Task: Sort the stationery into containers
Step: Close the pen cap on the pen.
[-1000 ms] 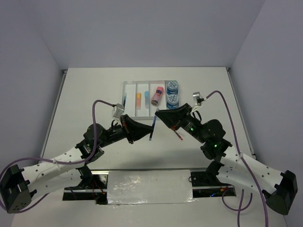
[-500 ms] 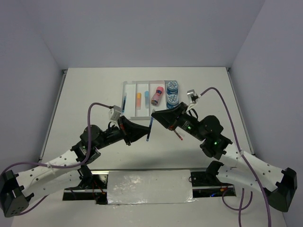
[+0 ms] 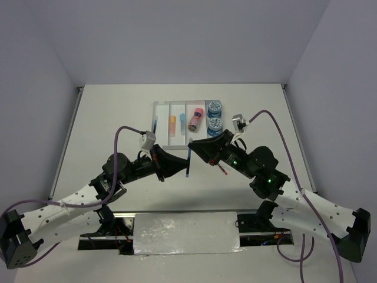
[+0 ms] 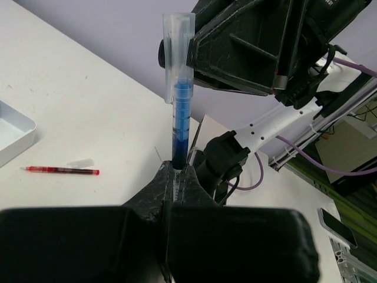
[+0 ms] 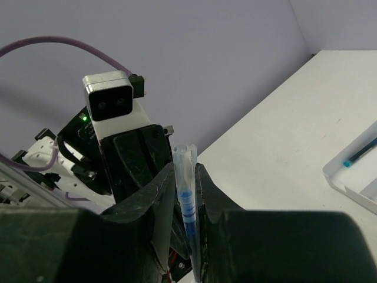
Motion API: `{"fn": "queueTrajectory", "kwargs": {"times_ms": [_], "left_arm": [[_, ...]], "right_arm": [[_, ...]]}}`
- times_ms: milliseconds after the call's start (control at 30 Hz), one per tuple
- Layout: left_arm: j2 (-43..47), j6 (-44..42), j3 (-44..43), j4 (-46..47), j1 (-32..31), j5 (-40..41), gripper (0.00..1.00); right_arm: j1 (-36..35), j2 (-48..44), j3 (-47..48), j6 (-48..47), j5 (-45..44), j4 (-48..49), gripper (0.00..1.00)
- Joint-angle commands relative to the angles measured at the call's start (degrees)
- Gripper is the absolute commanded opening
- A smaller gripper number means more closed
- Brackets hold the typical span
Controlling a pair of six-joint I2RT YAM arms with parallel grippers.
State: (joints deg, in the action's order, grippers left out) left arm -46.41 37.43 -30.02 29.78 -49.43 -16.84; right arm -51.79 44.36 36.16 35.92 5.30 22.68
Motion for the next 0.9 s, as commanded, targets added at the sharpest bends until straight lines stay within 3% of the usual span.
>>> {"fn": "queueTrajectory", "kwargs": {"times_ms": [0, 133, 500, 700, 867], "left_arm": [[0.01, -0.69, -2.33, 12.85, 0.56, 1.64, 0.0], [0.18, -0.69, -2.59, 12.68, 0.56, 1.37, 0.0], [-1.4, -0.52, -4.43, 11.0, 0.56, -1.79, 0.0], [-2.28, -0.43, -4.43, 10.04, 0.56, -3.28, 0.0], [-2.19, -0.69, -4.34, 8.46, 0.47, -3.9, 0.0]], "right_arm": [[-2.17, -0.5, 1.01, -1.82, 5.25, -6.68, 0.23], [-2.09, -0.68, 1.01, -2.35, 5.51, -6.77, 0.37], [-2.17, -1.38, 1.37, -3.05, 5.16, -5.8, 0.33], [-2.09, -2.08, 2.86, -4.72, 2.97, -6.5, 0.36], [-2.26, -1.65, 4.61, -6.12, 1.56, -7.82, 0.16]]}}
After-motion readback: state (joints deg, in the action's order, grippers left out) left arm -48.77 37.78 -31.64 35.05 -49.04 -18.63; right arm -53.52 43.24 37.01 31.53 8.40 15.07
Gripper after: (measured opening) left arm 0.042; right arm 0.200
